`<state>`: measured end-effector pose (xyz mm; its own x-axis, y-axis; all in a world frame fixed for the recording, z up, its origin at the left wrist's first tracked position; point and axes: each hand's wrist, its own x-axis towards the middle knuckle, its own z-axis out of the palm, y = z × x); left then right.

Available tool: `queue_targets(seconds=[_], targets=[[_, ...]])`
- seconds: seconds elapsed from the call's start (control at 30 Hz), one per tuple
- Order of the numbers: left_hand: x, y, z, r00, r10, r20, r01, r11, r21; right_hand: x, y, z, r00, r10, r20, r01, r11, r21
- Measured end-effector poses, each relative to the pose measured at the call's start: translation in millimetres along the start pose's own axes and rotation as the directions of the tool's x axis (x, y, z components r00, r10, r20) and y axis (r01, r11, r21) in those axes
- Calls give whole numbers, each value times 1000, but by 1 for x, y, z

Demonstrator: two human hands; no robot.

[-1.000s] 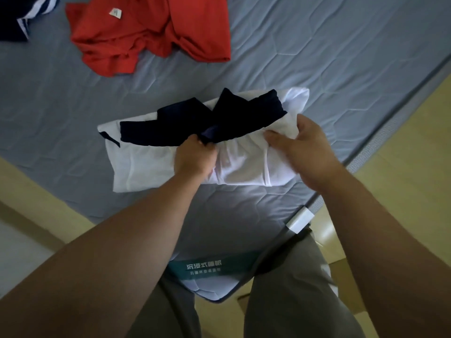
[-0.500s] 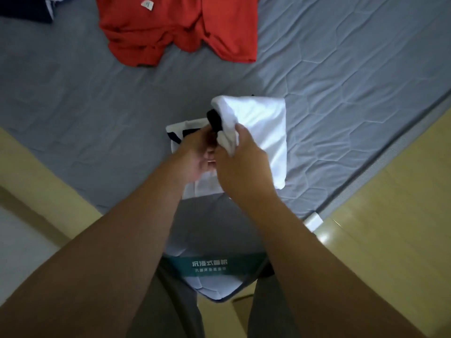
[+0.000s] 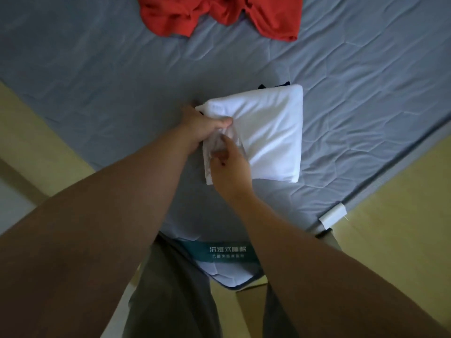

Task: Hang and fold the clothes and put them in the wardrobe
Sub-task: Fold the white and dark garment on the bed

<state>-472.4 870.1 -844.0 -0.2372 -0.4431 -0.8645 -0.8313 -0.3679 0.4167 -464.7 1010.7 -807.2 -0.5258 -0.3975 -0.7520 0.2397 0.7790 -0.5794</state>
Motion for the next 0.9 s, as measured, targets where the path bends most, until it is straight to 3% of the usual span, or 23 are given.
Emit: queue_targets(seconds=[0.07, 0.13, 0.2, 0.27, 0.33, 0.43, 0.5, 0.63, 0.77, 0.9], targets=[[-1, -3, 3, 998, -48, 29, 49, 998, -47, -9, 7, -2, 968, 157, -194, -113, 969, 219], [-4, -4, 6, 981, -138, 134, 155, 979, -131, -11, 11, -7, 858, 450, -248, -283, 816, 503], [-15, -2, 9, 960, -181, 213, 227, 949, -218, -13, 14, -15, 724, 665, -185, -486, 681, 547], [-32, 3, 11, 960, -163, 229, 227, 929, -292, -26, 14, -20, 624, 781, 19, -622, 482, 617], [-57, 7, 12, 961, -124, 245, 207, 914, -349, -43, 7, -23, 650, 689, 322, -623, 239, 745], [-117, 10, 10, 946, -121, 301, 250, 862, -440, -78, -13, -32, 697, 527, 486, -545, -51, 837], [-162, 13, -1, 956, -130, 264, 250, 832, -496, -111, -35, -38, 732, 411, 544, -522, -176, 835], [-233, 30, -70, 989, -90, 115, 137, 844, -518, -191, -89, -34, 814, 444, 373, -436, 43, 899], [-294, 36, -169, 990, -73, 122, 126, 845, -520, -260, -161, -31, 832, 493, 256, -439, 302, 846], [-345, 45, -259, 986, -110, 123, 158, 846, -510, -303, -239, -26, 872, 413, 261, -440, 430, 788]])
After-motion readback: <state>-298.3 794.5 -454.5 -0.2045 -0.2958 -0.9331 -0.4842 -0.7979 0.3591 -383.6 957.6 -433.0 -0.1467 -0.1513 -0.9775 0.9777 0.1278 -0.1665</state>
